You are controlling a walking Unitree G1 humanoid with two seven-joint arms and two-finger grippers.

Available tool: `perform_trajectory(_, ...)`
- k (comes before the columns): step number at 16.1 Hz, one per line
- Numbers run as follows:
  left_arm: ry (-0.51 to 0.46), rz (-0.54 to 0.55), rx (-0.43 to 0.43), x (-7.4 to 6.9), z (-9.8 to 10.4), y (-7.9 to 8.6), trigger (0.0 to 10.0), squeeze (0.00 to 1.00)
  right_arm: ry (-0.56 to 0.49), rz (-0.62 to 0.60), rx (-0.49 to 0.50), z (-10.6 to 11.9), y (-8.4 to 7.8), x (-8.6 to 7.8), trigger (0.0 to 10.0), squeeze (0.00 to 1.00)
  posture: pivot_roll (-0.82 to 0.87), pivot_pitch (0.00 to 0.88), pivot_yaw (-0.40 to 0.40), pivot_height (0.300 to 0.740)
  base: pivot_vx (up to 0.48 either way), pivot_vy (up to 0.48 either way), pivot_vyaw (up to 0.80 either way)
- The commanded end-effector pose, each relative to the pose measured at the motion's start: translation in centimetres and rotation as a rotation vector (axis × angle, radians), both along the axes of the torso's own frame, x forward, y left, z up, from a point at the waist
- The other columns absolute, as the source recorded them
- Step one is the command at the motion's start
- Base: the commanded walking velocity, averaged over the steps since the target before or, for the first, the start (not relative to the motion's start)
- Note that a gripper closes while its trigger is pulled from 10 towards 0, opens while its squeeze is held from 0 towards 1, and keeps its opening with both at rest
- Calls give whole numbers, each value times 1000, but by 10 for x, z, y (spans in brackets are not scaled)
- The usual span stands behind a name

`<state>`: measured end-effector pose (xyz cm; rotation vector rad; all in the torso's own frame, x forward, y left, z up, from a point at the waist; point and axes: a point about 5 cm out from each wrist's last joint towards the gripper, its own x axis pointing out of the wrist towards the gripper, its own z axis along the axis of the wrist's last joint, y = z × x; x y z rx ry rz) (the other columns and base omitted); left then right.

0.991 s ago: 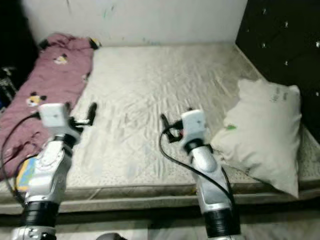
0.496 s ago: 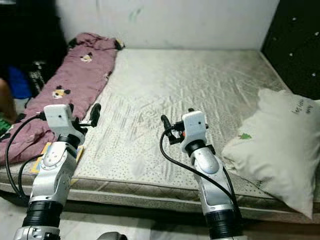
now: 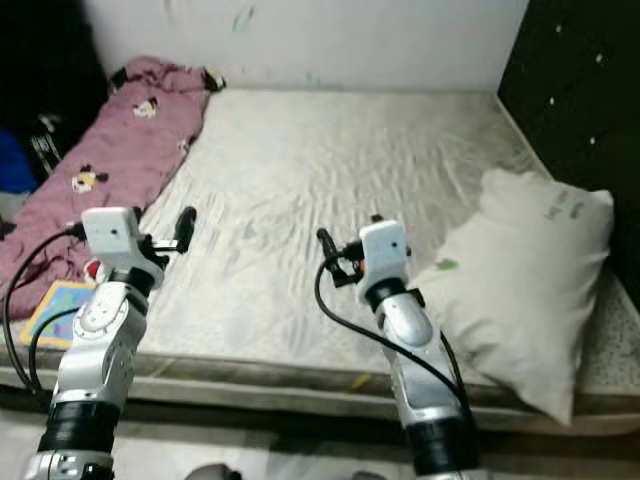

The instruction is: Clean up the room

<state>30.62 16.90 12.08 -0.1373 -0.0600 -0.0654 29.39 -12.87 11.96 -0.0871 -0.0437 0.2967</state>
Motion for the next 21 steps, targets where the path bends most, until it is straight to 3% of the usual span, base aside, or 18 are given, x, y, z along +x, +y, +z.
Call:
perform_trajectory(1,-3,-25,-3,1,2,-8,10000,0,-3,-21,-4,1,-7,0,10000,0,-22,0,19,740,0,-304,0)
perform_trajectory(7,0,-25,-5,1,2,-8,10000,0,-5,-28,-9,1,-7,1,10000,0,-26,0,20,740,0,-348,0)
perform_trajectory(10,-35,-45,-1,0,4,-8,10000,0,-5,-31,-10,1,-8,0,10000,0,-27,0,21,740,0,0,0)
perform_trajectory(21,-51,-68,-7,-1,5,-10,10000,0,-6,-36,-11,1,-9,1,10000,0,-27,0,18,740,369,0,0)
